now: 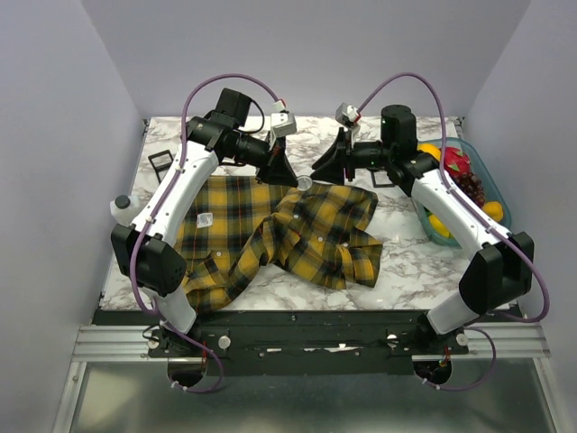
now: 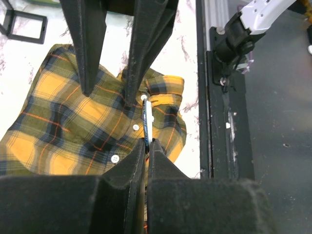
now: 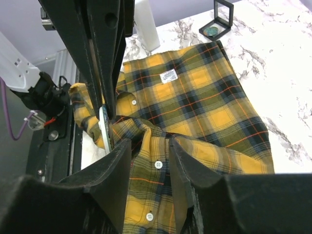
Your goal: Remove the brooch from the garment
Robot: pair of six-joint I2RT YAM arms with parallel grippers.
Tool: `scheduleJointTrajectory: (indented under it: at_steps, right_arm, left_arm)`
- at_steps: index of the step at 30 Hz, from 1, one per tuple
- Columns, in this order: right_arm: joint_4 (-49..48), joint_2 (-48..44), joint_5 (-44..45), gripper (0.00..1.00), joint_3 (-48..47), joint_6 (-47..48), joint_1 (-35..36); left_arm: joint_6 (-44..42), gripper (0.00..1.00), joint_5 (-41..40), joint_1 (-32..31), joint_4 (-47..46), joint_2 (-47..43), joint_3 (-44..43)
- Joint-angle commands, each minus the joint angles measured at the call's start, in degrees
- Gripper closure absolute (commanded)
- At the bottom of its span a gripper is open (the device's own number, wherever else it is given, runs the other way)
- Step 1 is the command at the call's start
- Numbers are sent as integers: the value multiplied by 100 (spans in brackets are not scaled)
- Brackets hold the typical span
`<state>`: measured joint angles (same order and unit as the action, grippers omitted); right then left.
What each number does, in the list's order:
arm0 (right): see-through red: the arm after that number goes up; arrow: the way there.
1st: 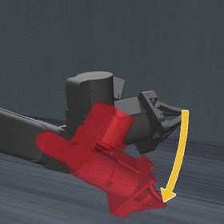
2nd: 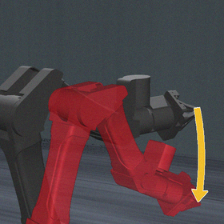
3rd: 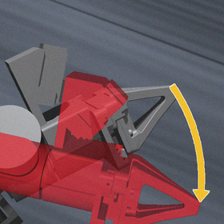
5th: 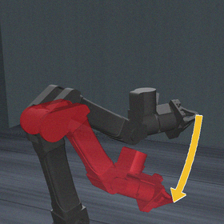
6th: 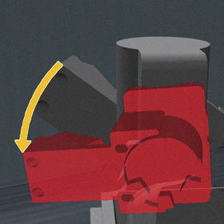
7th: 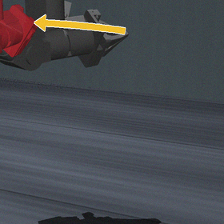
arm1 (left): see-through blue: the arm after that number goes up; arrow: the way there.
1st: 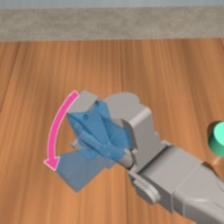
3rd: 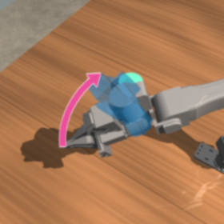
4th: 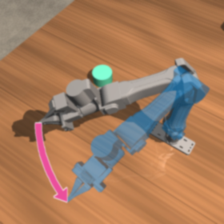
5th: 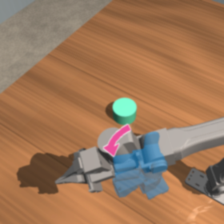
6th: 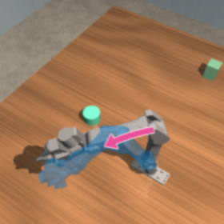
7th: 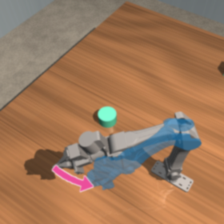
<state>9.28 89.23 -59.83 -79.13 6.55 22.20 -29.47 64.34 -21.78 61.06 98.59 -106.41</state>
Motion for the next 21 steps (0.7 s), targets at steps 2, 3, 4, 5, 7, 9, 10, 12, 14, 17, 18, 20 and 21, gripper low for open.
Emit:
scheduleJointTrajectory:
  at_steps: [2,3,4,5,7,9,10,12,14,17,18,20,21]
  right_arm:
    - [276,-327,-160,50,-15,505,39]
    - [311,-353,-221,48,-14,532,31]
    - [372,-362,-257,45,-6,549,39]
    - [425,-371,-318,43,-14,593,39]
    - [522,-363,-388,41,-23,628,31]
    - [549,-336,-397,42,-41,646,39]
    - [549,-327,-432,43,-49,646,39]
    - [549,-284,-433,45,-67,655,39]
    - [549,-257,-415,47,-85,655,48]
    - [514,-213,-380,51,-94,629,57]
    - [479,-222,-380,52,-85,611,57]
    - [408,-222,-380,52,-67,559,66]
    - [399,-213,-389,53,-67,558,74]
  left_arm:
    - [-269,95,-413,-37,170,-68,-108]
    - [-278,95,-465,-46,170,-68,-125]
    - [-296,95,-501,-54,170,-50,-134]
    - [-313,95,-536,-72,170,-41,-169]
    - [-392,95,-650,-89,222,-24,-231]
    - [-401,96,-651,-98,214,-15,-301]
    - [-393,96,-616,-98,205,-6,-319]
    - [-366,96,-589,-125,179,3,-380]
    - [-357,96,-510,-142,178,-6,-398]
    - [-340,96,-466,-160,179,-24,-381]
    - [-340,96,-466,-169,187,-24,-372]
    - [-348,96,-492,-169,178,-41,-354]
    - [-340,96,-492,-169,178,-32,-345]
